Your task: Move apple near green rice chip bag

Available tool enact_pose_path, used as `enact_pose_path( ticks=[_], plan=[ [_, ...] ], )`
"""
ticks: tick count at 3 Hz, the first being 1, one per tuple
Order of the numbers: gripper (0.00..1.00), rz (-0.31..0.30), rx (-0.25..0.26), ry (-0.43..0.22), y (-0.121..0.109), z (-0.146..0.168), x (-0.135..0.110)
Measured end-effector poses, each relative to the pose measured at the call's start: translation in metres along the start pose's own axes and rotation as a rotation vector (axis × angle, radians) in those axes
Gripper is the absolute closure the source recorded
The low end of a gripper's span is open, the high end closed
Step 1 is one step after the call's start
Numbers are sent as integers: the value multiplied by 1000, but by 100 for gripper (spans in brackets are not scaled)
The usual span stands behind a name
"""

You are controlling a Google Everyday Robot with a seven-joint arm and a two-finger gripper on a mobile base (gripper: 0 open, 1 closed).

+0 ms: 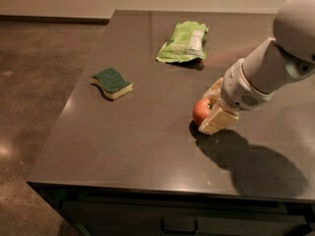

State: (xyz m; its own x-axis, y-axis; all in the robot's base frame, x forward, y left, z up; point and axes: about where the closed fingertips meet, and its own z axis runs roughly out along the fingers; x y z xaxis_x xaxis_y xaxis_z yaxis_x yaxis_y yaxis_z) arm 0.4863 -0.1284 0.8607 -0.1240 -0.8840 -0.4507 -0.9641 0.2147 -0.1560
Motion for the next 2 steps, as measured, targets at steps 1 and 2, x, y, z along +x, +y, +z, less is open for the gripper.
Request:
enact_pose_path(
  ticks=[1, 2],
  plan=[
    [87, 22, 38, 6, -25, -6, -5],
    [100, 77, 77, 5, -68, -6, -7]
  ],
)
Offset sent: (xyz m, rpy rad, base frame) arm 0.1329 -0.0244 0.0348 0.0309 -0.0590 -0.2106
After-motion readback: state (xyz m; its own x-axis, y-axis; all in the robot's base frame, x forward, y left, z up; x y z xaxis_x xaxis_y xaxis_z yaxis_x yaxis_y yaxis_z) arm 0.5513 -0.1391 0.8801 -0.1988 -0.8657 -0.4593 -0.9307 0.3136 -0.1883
